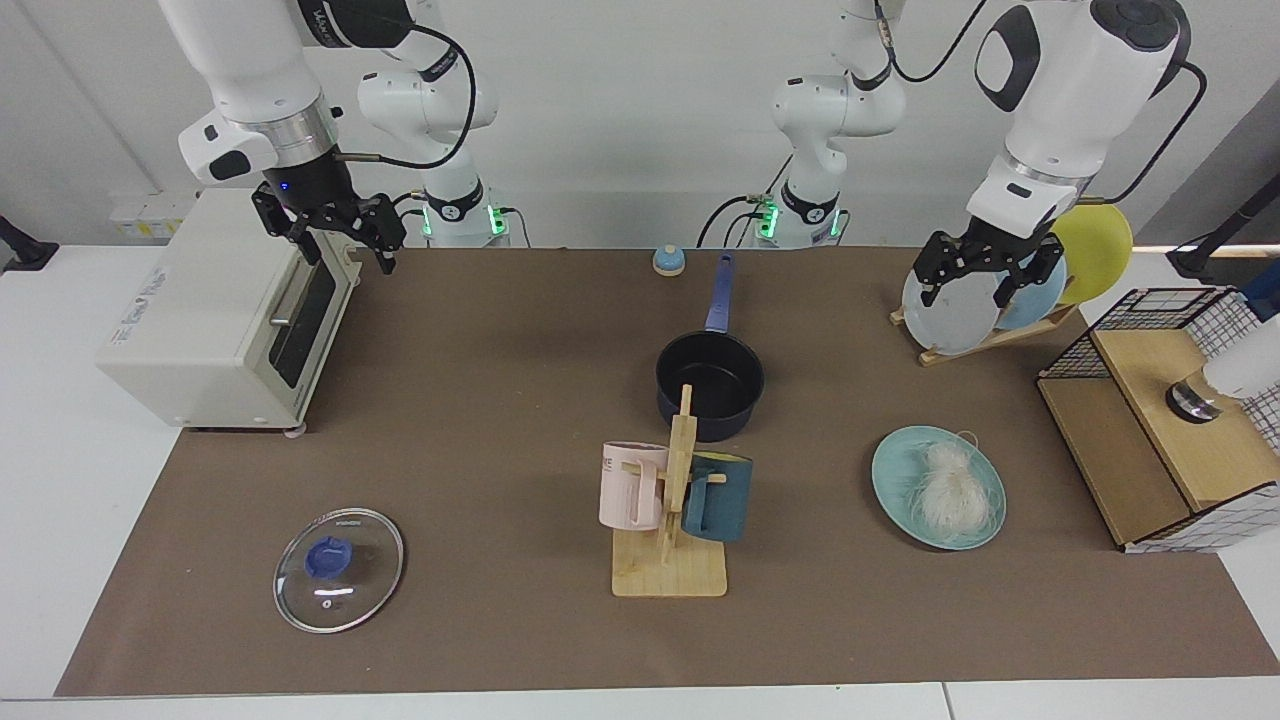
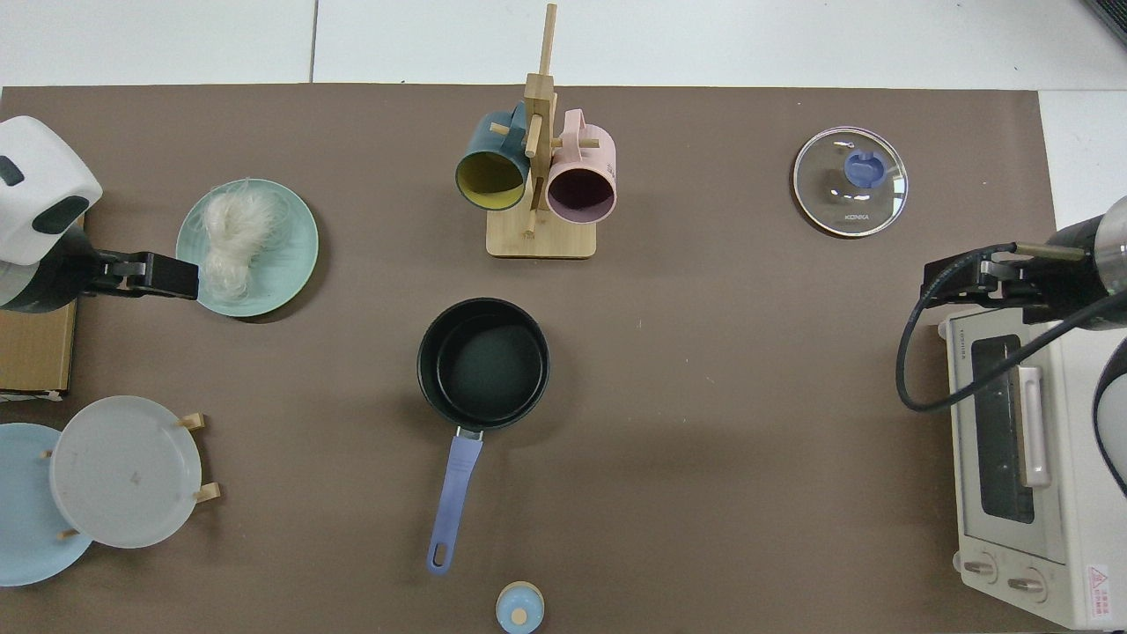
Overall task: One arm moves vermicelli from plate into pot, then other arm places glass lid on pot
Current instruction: 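Move the left gripper toward the vermicelli on the green plate, then grasp the vermicelli with the left gripper while the right gripper reaches the lid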
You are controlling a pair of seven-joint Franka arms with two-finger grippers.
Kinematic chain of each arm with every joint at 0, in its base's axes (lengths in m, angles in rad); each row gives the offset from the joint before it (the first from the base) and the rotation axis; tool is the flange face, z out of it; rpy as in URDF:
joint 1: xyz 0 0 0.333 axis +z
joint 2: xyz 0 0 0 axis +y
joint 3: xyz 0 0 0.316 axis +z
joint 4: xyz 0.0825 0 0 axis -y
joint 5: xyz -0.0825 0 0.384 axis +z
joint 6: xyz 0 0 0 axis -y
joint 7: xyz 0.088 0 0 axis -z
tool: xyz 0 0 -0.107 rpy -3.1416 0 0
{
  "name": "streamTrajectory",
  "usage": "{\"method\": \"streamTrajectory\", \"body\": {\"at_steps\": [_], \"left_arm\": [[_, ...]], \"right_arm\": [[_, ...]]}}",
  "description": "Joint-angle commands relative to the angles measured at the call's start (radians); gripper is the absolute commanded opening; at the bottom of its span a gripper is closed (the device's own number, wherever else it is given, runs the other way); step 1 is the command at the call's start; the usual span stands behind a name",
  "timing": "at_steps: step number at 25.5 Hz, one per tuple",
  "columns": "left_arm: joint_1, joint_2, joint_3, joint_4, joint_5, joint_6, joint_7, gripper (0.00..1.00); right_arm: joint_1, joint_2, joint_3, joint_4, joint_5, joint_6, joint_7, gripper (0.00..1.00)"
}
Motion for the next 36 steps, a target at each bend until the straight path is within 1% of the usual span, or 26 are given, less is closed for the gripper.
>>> {"method": "streamTrajectory", "body": {"at_steps": [1, 6, 8, 10, 14, 20, 22, 25, 29, 34, 36], "left_arm": [[-0.008, -0.015, 0.01, -0.014, -0.018, 0.006, 0.015, 1.0], [-0.008, -0.007, 0.003, -0.01, -0.026, 0.001, -0.011, 1.0], [-0.005, -0.003, 0.02, -0.008, -0.056, 0.001, -0.03, 1.0], [-0.002, 0.008, 0.022, -0.002, -0.049, -0.008, -0.019, 1.0], [0.0, 0.033, 0.023, 0.038, -0.047, -0.011, -0.011, 1.0], [0.007, 0.106, 0.04, 0.148, -0.046, -0.033, -0.008, 1.0], [0.009, 0.122, 0.042, 0.162, -0.046, -0.031, -0.005, 1.0], [0.007, 0.152, 0.042, 0.171, -0.043, -0.001, -0.005, 1.0], [0.009, 0.235, 0.042, 0.234, -0.041, 0.048, -0.004, 1.0], [0.014, 0.31, 0.039, 0.246, -0.014, 0.128, 0.013, 1.0], [0.015, 0.342, 0.04, 0.271, -0.007, 0.142, 0.018, 1.0]], "right_arm": [[-0.01, -0.016, 0.007, -0.013, -0.017, -0.008, -0.018, 1.0], [-0.013, -0.016, 0.009, -0.013, -0.021, -0.008, -0.019, 1.0], [-0.015, -0.016, 0.007, -0.013, -0.021, -0.008, -0.019, 1.0], [-0.015, -0.015, 0.009, -0.013, -0.023, -0.008, -0.019, 1.0], [-0.015, -0.015, 0.009, -0.013, -0.023, -0.005, -0.019, 1.0], [-0.015, -0.015, 0.009, -0.011, -0.025, 0.005, -0.019, 1.0], [-0.015, -0.013, 0.009, -0.011, -0.023, 0.008, -0.019, 1.0], [-0.016, -0.013, 0.009, -0.01, -0.025, 0.008, -0.024, 1.0], [-0.022, -0.013, 0.009, -0.011, -0.026, 0.006, -0.03, 1.0], [-0.022, -0.012, 0.009, -0.01, -0.029, 0.008, -0.029, 1.0], [-0.022, -0.01, 0.009, -0.007, -0.029, 0.008, -0.029, 1.0]]}}
